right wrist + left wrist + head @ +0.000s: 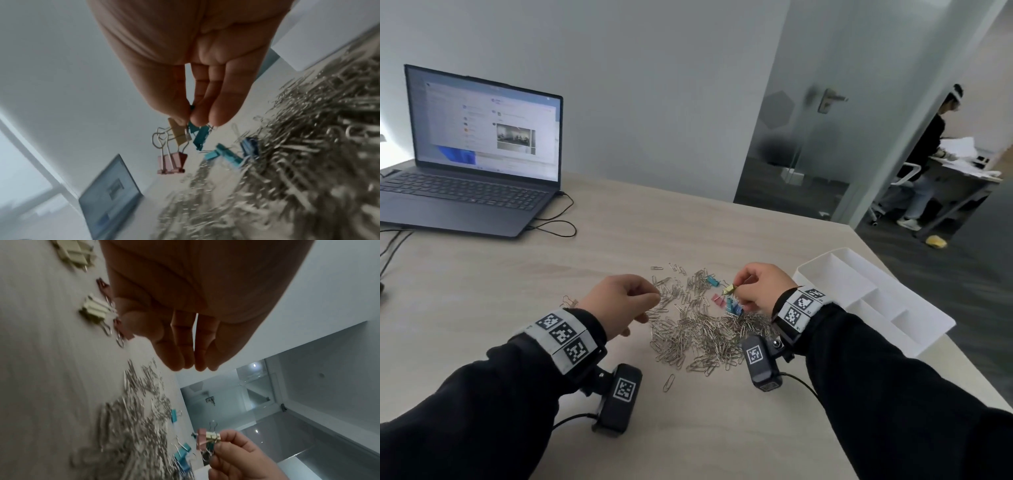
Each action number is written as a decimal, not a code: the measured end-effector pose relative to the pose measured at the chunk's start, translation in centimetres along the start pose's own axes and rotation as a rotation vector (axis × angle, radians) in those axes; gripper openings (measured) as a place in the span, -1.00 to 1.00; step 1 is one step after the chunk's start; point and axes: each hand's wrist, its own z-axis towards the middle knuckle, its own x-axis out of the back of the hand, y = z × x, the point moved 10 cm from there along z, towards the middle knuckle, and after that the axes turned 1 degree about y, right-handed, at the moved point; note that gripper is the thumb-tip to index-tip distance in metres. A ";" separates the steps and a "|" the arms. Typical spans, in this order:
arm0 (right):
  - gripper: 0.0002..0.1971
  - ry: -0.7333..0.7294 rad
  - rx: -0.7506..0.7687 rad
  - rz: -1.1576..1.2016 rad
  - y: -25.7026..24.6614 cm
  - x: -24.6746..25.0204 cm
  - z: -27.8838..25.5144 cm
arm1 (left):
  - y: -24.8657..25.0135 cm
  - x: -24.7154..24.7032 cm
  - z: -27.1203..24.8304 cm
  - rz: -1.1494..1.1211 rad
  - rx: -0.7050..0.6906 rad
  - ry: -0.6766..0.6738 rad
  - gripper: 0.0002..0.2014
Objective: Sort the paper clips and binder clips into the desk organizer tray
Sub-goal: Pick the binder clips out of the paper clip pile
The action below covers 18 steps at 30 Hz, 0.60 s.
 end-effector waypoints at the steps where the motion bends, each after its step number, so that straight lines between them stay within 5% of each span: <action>1: -0.86 -0.004 0.008 0.077 -0.3 0.0 -0.6 | 0.4 -0.6 -0.1 -0.042 0.003 -0.016 -0.95; 10: -0.82 -0.061 0.023 0.502 -1.2 -2.1 -5.3 | 3.5 -7.9 -1.8 -0.490 0.095 -0.307 -0.57; 18: -0.90 -0.115 -0.012 0.711 -1.4 -4.2 -6.9 | 2.1 -7.5 -1.6 -0.550 0.112 -0.185 -0.86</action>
